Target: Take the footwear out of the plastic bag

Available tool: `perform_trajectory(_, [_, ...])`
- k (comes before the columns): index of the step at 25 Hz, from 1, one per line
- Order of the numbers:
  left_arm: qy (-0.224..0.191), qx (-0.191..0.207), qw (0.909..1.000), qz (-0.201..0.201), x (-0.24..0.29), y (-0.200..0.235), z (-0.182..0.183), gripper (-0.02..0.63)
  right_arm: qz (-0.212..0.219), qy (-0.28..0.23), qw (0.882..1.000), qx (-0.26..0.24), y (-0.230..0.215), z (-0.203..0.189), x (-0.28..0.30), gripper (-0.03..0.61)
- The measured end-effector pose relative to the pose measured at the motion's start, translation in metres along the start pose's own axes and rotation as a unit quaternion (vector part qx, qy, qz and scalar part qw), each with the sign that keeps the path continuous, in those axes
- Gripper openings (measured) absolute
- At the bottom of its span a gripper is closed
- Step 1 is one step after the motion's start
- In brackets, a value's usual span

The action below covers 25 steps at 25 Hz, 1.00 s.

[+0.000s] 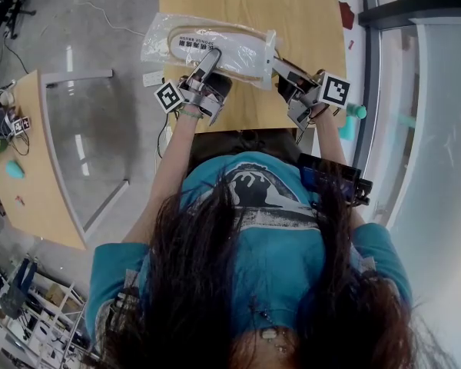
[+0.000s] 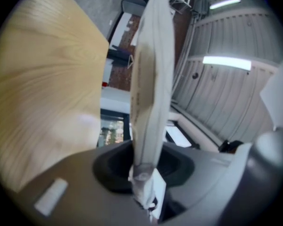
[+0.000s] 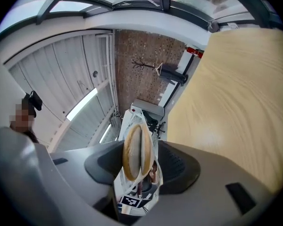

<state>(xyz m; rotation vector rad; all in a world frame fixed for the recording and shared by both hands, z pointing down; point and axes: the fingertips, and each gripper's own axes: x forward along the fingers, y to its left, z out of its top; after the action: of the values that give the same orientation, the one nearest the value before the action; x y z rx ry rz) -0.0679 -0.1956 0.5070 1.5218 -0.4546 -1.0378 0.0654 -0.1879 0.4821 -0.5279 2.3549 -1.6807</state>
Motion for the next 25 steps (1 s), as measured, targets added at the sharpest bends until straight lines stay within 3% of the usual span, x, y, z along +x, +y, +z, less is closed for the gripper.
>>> perform_trajectory(4, [-0.002, 0.023, 0.9993, 0.030, -0.002, 0.006, 0.001, 0.106, -0.033, 0.018, 0.999, -0.027, -0.002, -0.001, 0.002, 0.192])
perform_trajectory(6, [0.005, 0.050, 0.9978, 0.045, -0.002, 0.007, 0.000, 0.111, -0.072, 0.034, 0.996, -0.035, -0.010, -0.004, 0.000, 0.132])
perform_trajectory(9, [0.008, 0.076, 0.9955, 0.056, -0.002, 0.007, 0.000, 0.118, -0.099, 0.052, 0.993, -0.041, -0.015, -0.007, -0.001, 0.104])
perform_trajectory(15, [0.019, 0.135, 0.9859, 0.097, -0.006, 0.014, 0.005, 0.143, -0.101, 0.063, 0.993, -0.007, -0.024, -0.017, -0.006, 0.103])
perform_trajectory(25, [-0.025, 0.165, 0.9793, 0.114, -0.001, 0.013, 0.023, 0.141, -0.088, 0.071, 0.993, 0.017, -0.022, -0.020, -0.003, 0.103])
